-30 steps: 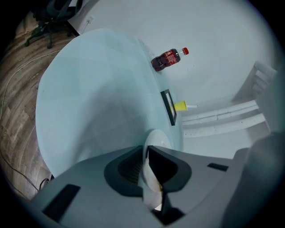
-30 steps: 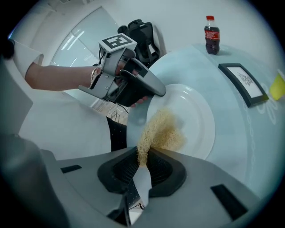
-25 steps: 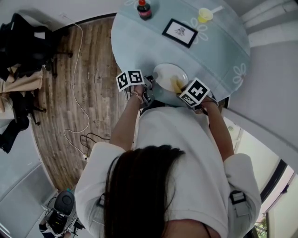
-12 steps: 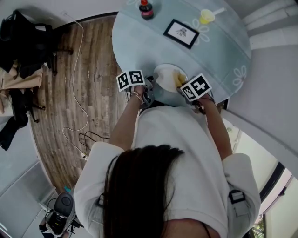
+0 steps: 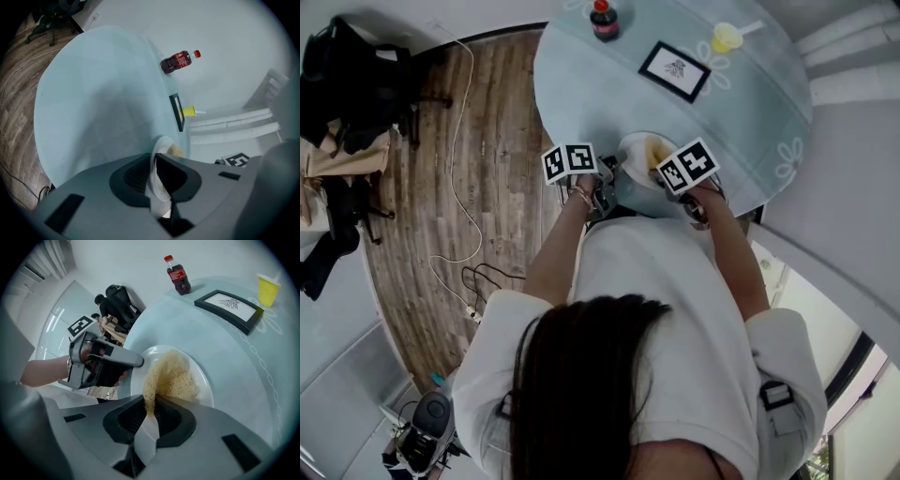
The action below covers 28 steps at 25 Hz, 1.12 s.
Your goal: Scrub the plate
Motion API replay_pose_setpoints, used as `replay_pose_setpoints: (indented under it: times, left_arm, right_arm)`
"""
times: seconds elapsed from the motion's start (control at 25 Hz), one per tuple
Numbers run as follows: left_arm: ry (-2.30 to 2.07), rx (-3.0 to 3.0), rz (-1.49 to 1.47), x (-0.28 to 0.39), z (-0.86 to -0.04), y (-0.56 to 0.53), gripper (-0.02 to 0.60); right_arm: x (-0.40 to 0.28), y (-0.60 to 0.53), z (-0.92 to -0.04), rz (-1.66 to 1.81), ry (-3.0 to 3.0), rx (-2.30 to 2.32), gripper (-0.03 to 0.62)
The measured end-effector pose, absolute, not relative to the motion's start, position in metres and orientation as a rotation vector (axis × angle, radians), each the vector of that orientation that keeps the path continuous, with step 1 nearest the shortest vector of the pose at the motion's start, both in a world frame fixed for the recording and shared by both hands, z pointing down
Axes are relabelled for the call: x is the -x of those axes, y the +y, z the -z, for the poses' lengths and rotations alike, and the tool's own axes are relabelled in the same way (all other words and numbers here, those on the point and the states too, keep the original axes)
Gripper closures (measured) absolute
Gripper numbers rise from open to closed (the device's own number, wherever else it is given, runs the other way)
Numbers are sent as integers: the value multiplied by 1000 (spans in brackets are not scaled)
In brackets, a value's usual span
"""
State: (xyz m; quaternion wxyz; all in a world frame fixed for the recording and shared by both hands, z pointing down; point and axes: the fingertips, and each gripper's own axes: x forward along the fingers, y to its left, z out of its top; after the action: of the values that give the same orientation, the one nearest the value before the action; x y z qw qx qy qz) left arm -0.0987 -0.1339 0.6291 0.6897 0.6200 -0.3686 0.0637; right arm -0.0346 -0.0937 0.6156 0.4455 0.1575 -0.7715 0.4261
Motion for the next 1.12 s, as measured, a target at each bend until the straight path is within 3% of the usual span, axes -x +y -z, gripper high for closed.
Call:
replay_pose_setpoints:
  times: [1.12]
  left_arm:
    - [-1010,-1395,15,158,-617,-127,532]
  right_arm:
    - [88,-62,-601,-810,-1841,-49,534]
